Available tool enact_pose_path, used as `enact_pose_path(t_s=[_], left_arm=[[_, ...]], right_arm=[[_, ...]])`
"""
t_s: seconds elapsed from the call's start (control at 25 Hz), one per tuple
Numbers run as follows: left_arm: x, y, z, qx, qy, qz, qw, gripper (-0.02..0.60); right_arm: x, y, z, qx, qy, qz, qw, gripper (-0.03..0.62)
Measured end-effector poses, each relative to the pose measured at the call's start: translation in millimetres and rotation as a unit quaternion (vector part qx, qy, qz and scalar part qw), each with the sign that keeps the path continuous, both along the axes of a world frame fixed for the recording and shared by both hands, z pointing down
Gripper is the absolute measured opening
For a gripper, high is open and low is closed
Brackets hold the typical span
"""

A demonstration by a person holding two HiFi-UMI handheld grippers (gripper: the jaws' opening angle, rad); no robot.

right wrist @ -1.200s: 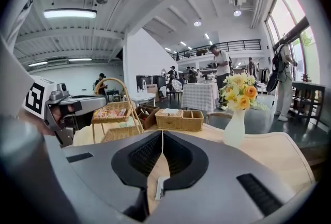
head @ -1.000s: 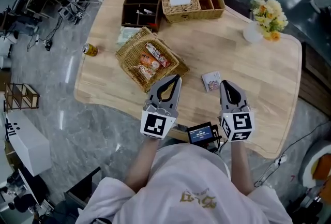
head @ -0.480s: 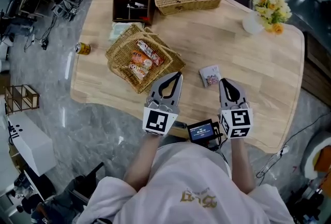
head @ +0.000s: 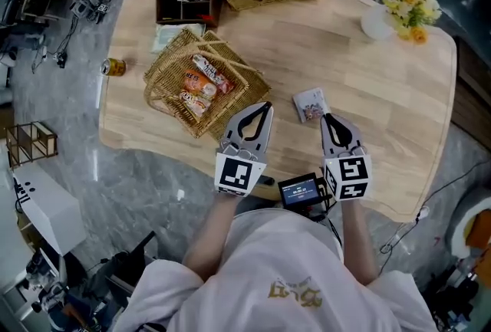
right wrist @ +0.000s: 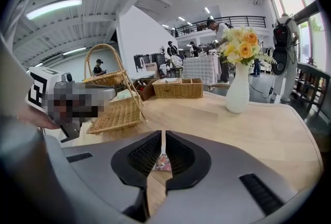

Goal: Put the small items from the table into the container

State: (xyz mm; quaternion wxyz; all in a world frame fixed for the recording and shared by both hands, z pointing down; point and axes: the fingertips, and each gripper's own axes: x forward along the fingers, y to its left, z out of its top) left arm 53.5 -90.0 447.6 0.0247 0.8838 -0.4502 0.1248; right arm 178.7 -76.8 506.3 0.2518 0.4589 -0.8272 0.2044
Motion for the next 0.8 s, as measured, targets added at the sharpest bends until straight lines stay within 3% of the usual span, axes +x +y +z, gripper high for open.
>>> enact_pose_path(t_s=[0.44, 0.8], left_arm=[[6.6, -1.0, 37.4, -0.035, -0.004, 0.005, 0.9994, -0.006], [7.0, -4.2, 57.2, -0.056, -0.008, 0.002, 0.9984, -0.006]], right_arm=[[0.1, 4.7, 46.2, -0.052, 0.005, -0.004, 0.999, 0.029], [-5.3, 8.0, 75.1, -0.091, 0.013, -0.019, 0.996, 0.09]])
